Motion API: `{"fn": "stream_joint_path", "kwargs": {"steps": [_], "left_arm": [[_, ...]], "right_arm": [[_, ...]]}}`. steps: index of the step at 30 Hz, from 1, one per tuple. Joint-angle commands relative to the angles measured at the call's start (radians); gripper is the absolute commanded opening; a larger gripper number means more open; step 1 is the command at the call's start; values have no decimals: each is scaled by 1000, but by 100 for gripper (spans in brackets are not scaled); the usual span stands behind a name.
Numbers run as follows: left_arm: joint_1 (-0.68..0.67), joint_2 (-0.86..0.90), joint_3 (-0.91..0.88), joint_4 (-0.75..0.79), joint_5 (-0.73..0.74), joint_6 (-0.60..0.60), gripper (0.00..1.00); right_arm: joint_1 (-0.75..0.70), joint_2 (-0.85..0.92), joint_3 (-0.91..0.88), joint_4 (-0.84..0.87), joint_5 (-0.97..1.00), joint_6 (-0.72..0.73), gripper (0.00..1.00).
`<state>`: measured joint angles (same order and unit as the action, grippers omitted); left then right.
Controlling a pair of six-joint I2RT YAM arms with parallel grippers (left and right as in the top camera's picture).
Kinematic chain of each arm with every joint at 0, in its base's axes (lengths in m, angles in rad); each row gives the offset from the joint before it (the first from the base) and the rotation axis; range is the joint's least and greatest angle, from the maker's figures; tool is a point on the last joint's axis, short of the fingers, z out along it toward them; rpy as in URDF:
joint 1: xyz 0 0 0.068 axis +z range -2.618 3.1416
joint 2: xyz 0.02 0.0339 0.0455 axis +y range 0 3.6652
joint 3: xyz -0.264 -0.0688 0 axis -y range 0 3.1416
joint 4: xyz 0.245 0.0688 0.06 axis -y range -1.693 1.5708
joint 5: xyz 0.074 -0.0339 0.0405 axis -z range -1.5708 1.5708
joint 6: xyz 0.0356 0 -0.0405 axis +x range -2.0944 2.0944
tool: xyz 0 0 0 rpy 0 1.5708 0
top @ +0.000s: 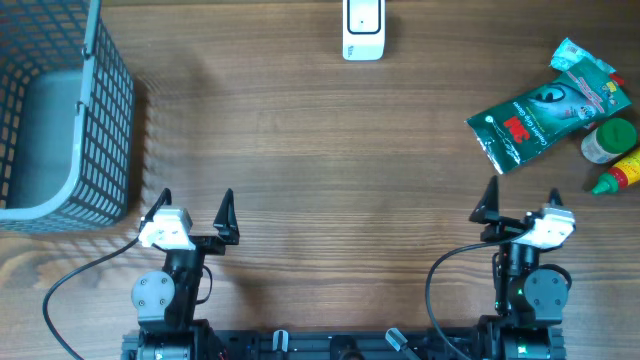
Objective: Scan the item barcode
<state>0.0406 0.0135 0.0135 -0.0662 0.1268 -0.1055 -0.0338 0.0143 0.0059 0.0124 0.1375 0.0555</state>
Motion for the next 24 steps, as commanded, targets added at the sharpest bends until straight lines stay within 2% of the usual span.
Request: {"fn": "stream_joint_path", "kwargs": {"steps": [1, 24], "left_arm": [[5, -11, -8, -2, -13, 23, 100], [5, -10, -8, -2, -13, 23, 100]], "right_arm": [[0, -10, 0, -10, -186, -66, 100], [0, -10, 0, -10, -184, -82, 100]]}}
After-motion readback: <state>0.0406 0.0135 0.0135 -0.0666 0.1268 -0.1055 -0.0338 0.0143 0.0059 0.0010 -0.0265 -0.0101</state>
